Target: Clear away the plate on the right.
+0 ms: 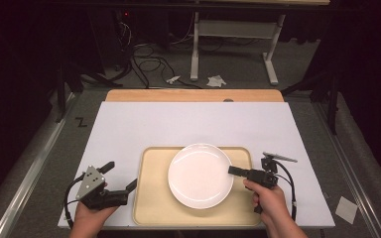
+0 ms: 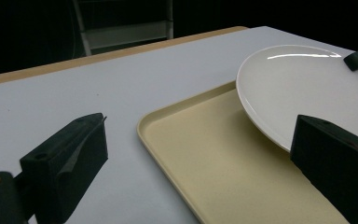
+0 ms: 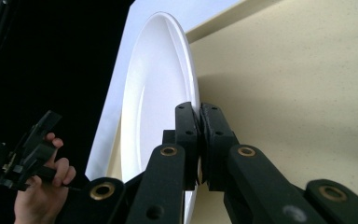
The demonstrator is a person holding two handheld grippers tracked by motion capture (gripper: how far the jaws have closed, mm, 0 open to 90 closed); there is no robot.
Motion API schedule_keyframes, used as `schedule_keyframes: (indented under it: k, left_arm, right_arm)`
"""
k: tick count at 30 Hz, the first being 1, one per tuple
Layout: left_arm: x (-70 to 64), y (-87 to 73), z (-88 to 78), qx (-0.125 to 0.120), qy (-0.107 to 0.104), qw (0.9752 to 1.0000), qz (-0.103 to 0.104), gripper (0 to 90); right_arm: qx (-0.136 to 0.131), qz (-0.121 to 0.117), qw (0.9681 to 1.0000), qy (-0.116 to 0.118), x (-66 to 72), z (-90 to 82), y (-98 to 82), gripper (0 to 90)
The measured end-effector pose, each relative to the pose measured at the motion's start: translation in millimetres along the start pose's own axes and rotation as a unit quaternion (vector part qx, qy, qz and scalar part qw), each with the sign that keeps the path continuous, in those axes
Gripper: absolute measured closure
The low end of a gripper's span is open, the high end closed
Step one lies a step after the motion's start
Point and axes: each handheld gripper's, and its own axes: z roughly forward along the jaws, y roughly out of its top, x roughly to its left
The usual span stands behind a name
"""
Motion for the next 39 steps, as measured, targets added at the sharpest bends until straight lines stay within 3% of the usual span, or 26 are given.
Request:
schedule_keyframes:
  k: [21, 26, 39]
  left_arm:
    - [-0.8, 1.1, 0.9, 0.001, -0.004, 1.0000, 0.004, 4.7]
    - [-1.1, 1.1, 1.5, 0.002, -0.006, 1.0000, 0.006, 4.7]
    - [-2.2, 1.0, 2.5, 0.005, -0.010, 0.9999, 0.006, 4.7]
  right_arm:
    - [0.000, -0.012, 0.9995, -0.030, -1.7, 4.0, -2.8, 88.4]
    - [0.010, -0.010, 0.9995, -0.027, -4.6, 5.3, -3.8, 86.2]
    - [0.028, -0.016, 0.9979, -0.056, -8.8, 7.5, -5.6, 82.7]
